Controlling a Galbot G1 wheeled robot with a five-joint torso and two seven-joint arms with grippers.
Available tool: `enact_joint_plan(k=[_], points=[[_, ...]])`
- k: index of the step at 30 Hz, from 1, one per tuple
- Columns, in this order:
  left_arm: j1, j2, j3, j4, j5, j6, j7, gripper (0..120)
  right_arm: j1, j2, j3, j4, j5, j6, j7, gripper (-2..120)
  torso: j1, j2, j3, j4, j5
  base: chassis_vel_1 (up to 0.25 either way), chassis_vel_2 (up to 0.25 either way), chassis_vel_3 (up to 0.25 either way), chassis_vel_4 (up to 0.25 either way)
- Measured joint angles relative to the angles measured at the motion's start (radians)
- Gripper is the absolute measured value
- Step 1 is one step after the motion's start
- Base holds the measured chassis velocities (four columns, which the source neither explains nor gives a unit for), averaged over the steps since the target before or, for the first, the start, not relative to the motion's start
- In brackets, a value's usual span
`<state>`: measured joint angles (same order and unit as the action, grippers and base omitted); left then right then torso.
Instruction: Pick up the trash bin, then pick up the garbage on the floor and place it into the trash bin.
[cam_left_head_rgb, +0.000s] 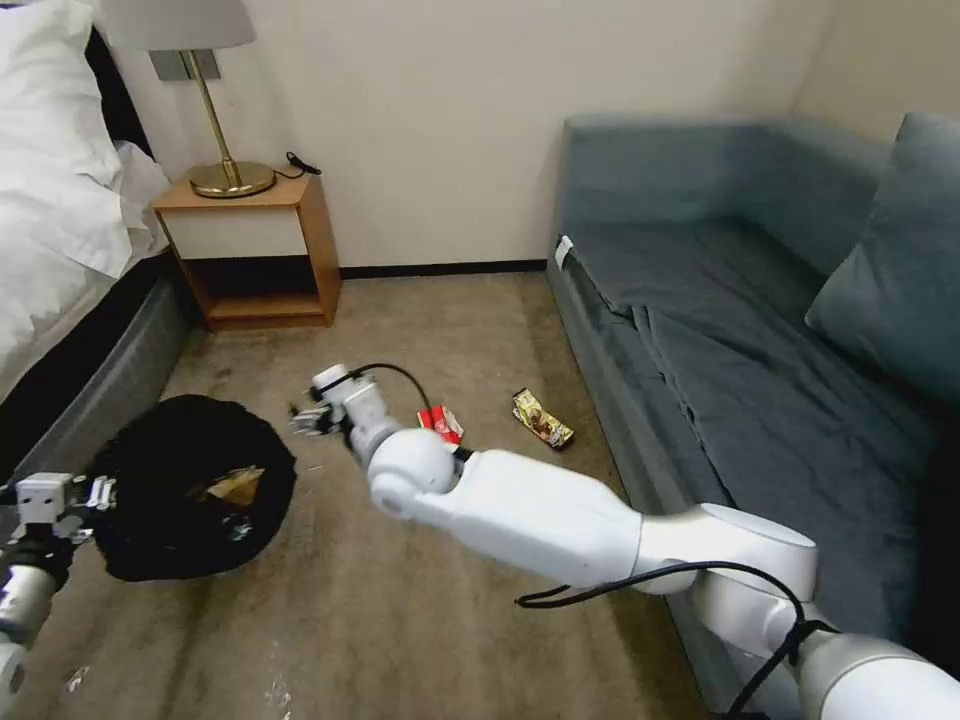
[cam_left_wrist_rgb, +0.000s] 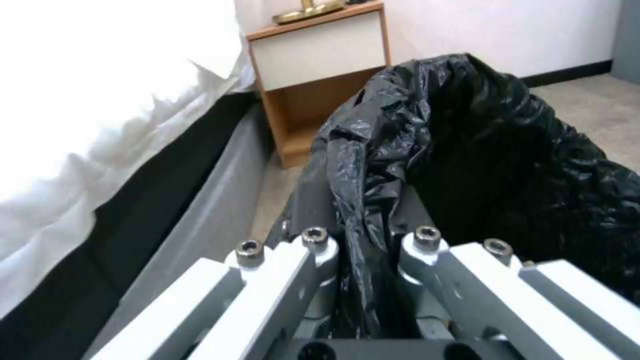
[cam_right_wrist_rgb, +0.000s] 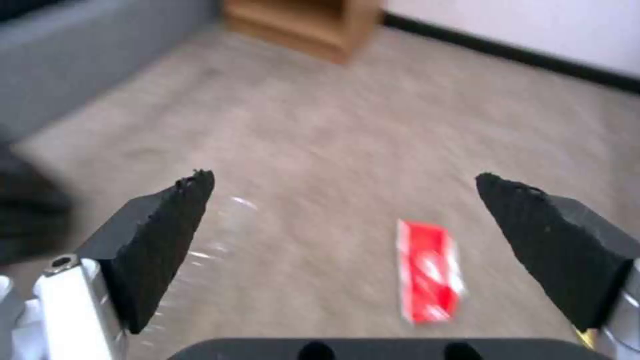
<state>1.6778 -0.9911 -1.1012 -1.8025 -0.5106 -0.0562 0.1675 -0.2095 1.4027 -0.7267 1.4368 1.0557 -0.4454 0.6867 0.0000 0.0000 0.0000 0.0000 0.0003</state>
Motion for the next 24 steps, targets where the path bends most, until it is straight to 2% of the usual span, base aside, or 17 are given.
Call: enact_joint_plan(k=[3, 6, 15, 17, 18, 19, 24], points=[[0.026, -0.012, -0.024, 0.0, -0.016, -0.026, 0.0, 7, -0.03, -0.048, 0.047, 0.023, 0.046, -0.041, 0.062, 100, 0.0, 0.0, 0.0, 0.0001, 0.0, 0.0, 0.0, 0.0, 0.0], [0.035, -0.02, -0.03, -0.009, -0.02, -0.029, -0.001, 7, -0.047, -0.075, 0.07, 0.04, 0.063, -0.053, 0.073, 100, 0.0, 0.0, 0.0, 0.0, 0.0, 0.0, 0.0, 0.0, 0.0], [0.062, -0.022, -0.064, -0.014, -0.023, -0.041, -0.002, 7, -0.163, -0.19, 0.163, 0.128, 0.061, -0.068, 0.068, 100, 0.0, 0.0, 0.0, 0.0, 0.0001, 0.0, 0.0, 0.0, 0.0], [0.069, -0.018, -0.079, -0.001, -0.028, -0.062, 0.006, 7, -0.216, -0.244, 0.186, 0.17, 0.044, -0.068, 0.061, 100, 0.0, 0.0, 0.0, -0.0001, 0.0, 0.0, 0.0, 0.0, 0.0], [0.069, -0.018, -0.079, -0.001, -0.028, -0.062, 0.006, 7, -0.216, -0.244, 0.186, 0.17, 0.044, -0.068, 0.061, 100, 0.0, 0.0, 0.0, -0.0001, 0.0, 0.0, 0.0, 0.0, 0.0], [0.077, -0.015, -0.088, 0.007, -0.03, -0.076, 0.013, 7, -0.252, -0.283, 0.204, 0.2, 0.027, -0.068, 0.054, 100, 0.0, 0.0, 0.0, -0.0003, 0.0, 0.0, 0.0, 0.0, 0.0], [0.095, -0.011, -0.098, 0.021, -0.039, -0.094, 0.032, 7, -0.325, -0.345, 0.258, 0.243, -0.016, -0.065, 0.031, 100, 0.0, 0.0, 0.0, 0.0, -0.0001, 0.0, 0.0, 0.0, 0.0]])
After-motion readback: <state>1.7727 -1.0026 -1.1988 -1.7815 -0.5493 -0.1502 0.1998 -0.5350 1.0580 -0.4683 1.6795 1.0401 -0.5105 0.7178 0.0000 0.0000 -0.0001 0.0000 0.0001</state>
